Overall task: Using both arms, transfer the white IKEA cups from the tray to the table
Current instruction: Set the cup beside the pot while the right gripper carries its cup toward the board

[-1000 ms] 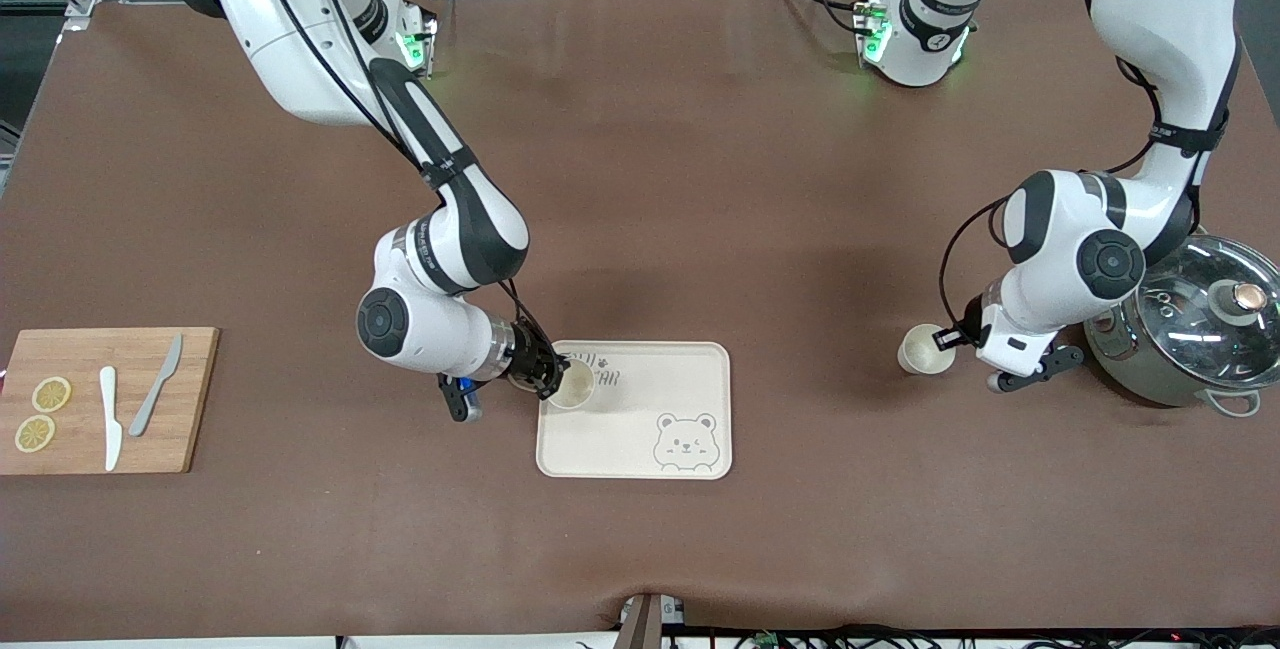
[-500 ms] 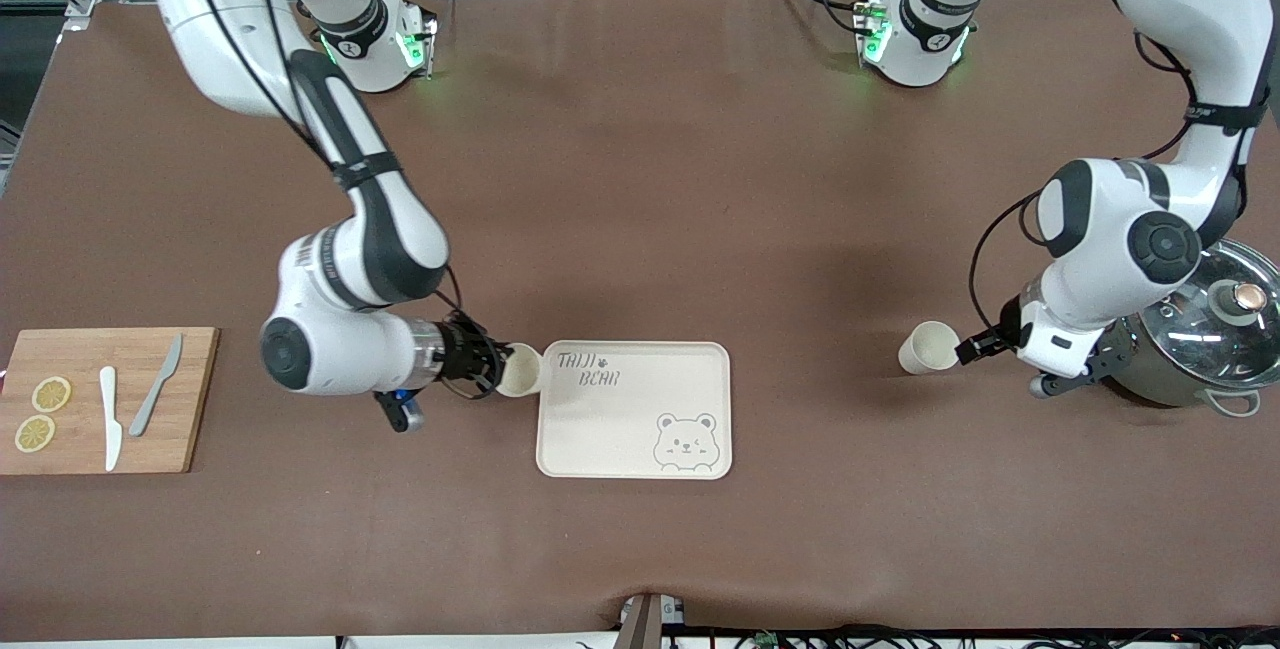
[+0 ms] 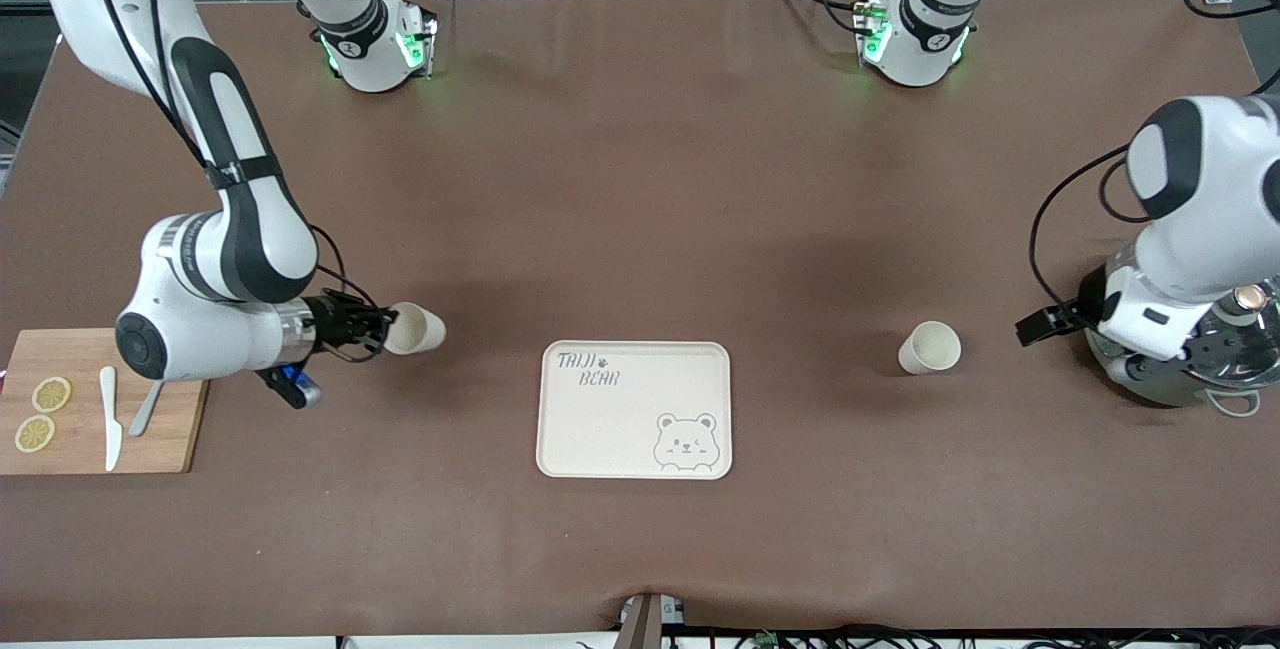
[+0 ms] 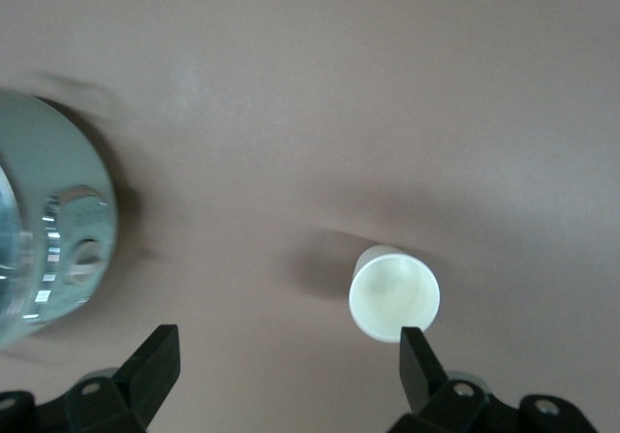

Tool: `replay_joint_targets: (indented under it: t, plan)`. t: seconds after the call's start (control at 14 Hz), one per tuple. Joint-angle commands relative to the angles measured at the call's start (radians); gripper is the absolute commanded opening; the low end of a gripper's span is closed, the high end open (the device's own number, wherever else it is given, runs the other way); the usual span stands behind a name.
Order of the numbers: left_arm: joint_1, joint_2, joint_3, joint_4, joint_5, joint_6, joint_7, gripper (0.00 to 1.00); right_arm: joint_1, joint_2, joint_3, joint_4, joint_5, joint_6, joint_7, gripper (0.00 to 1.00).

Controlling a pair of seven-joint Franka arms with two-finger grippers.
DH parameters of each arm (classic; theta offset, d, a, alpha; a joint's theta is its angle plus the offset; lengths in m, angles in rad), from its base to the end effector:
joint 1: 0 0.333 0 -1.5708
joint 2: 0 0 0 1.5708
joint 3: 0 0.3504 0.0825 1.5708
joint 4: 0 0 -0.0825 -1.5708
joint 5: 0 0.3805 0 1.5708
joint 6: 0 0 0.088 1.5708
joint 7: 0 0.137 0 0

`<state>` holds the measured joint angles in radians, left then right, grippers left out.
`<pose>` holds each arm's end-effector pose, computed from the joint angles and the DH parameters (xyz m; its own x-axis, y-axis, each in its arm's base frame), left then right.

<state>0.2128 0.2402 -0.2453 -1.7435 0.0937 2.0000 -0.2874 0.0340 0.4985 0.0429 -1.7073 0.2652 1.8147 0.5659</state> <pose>0.6349 -0.0016 0.4451 0.9745 0.2221 0.0308 0.2227 -0.9747 -0.0204 0.6229 0.0751 0.2858 0.7314 -0.5106 -0.4520 -0.5667 -0.8238 0.0137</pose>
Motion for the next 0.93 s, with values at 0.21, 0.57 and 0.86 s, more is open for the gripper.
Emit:
replay_joint_targets:
  t: [0.21,0.57,0.86]
  plan:
    - [0.017,-0.015,-0.003,0.172,0.018,-0.174,0.137,1.00,-0.221,-0.132,0.015,-0.198,-0.173,0.018,-0.360,0.00]
    - [0.017,-0.041,-0.012,0.308,0.008,-0.395,0.165,1.00,-0.319,-0.117,0.017,-0.250,-0.268,0.136,-0.497,0.00]
    - [0.010,-0.116,-0.017,0.306,0.008,-0.438,0.166,1.00,-0.318,-0.112,0.018,-0.278,-0.268,0.152,-0.497,0.00]
